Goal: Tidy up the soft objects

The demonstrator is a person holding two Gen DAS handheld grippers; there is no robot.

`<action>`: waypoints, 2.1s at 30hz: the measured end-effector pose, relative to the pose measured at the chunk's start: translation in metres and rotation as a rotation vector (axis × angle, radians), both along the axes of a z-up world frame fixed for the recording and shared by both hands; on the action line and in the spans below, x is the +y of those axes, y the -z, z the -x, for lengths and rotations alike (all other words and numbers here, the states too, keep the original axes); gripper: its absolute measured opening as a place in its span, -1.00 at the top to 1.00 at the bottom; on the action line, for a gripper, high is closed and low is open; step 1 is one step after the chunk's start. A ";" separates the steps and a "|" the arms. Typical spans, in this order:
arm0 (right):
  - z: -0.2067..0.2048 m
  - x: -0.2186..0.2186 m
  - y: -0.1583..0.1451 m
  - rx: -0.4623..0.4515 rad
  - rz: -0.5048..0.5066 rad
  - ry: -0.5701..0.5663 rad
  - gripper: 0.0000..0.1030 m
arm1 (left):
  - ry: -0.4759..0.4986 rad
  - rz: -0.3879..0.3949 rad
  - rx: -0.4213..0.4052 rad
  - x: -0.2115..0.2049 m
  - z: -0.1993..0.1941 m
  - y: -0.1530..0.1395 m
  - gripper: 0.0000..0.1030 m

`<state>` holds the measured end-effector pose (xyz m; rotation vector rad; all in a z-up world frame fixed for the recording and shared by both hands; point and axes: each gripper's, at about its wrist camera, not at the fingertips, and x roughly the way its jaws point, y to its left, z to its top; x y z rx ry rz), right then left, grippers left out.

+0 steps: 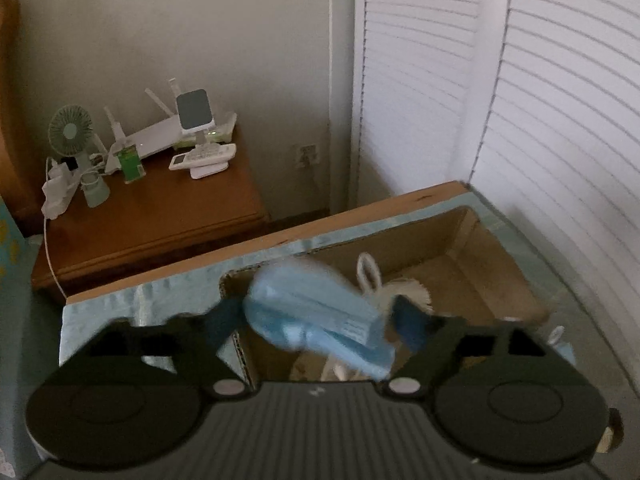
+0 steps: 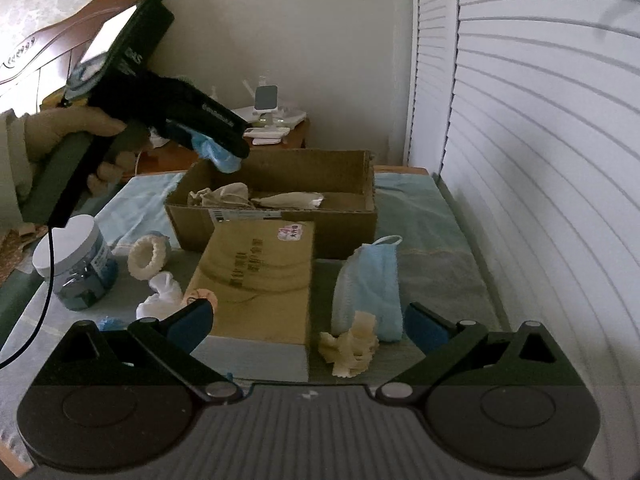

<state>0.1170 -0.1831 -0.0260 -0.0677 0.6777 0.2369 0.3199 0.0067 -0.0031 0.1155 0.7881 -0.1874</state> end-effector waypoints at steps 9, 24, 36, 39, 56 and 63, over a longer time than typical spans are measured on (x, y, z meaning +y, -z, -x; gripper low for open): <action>-0.002 -0.006 0.001 0.006 -0.007 0.011 -1.00 | -0.024 -0.013 0.006 0.006 0.008 -0.001 -0.76; 0.018 -0.017 -0.009 -0.011 -0.020 0.024 -1.00 | 0.026 0.016 -0.068 0.018 0.110 -0.025 -0.92; 0.036 -0.025 0.006 0.021 0.017 0.033 -1.00 | 0.022 0.063 -0.017 0.021 0.195 0.010 -0.94; 0.039 -0.029 0.017 0.046 0.039 0.043 -1.00 | 0.022 0.081 0.004 0.020 0.211 0.023 -0.94; 0.038 -0.056 0.067 0.156 0.111 0.104 -1.00 | 0.040 0.079 0.068 -0.006 0.218 0.077 -0.94; 0.037 -0.058 0.074 0.158 0.106 0.085 -1.00 | 0.024 0.055 0.080 -0.009 0.209 0.087 -0.99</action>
